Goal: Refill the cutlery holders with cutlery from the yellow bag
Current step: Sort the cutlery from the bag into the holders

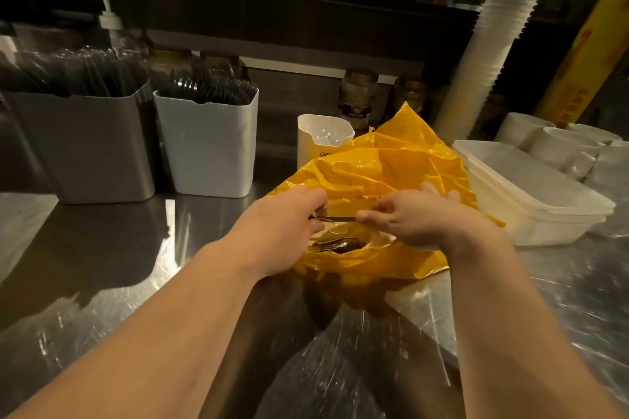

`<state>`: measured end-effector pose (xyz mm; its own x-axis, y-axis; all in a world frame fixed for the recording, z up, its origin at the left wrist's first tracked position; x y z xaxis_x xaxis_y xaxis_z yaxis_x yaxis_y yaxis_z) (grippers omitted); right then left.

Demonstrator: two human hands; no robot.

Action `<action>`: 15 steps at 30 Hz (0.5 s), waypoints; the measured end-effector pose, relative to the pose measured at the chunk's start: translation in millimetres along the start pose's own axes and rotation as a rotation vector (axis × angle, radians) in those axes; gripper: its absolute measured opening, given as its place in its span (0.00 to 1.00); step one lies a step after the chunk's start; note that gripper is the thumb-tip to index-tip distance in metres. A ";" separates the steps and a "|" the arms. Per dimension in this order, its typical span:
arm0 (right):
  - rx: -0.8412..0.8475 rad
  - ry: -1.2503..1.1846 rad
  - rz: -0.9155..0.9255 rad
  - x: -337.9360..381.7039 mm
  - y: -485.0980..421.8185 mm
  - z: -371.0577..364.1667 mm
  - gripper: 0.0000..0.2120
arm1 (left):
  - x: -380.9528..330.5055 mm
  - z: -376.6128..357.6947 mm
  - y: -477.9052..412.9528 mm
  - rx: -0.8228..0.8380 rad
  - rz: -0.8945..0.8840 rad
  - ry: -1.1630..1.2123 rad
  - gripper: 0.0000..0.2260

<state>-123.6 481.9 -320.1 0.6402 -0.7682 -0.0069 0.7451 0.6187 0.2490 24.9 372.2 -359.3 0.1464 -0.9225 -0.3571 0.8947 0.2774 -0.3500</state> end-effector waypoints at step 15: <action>-0.527 -0.550 0.304 12.4 2.3 25.6 0.20 | 10.5 24.9 0.0 -0.145 0.217 0.502 0.07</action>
<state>-118.8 469.6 -294.8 0.7469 -0.4409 0.4978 0.6319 0.7037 -0.3248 37.0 355.8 -341.5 0.0698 -0.6093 -0.7898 0.7942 0.5131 -0.3256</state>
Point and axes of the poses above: each hand's wrist, its own y-axis away from the middle knuckle, its own z-axis out of the back of the hand, x = y × z, the point moved 4 cm from there along -y, towards the middle knuckle, and after that the axes turned 14 degrees about -z, right-handed, at the moved point
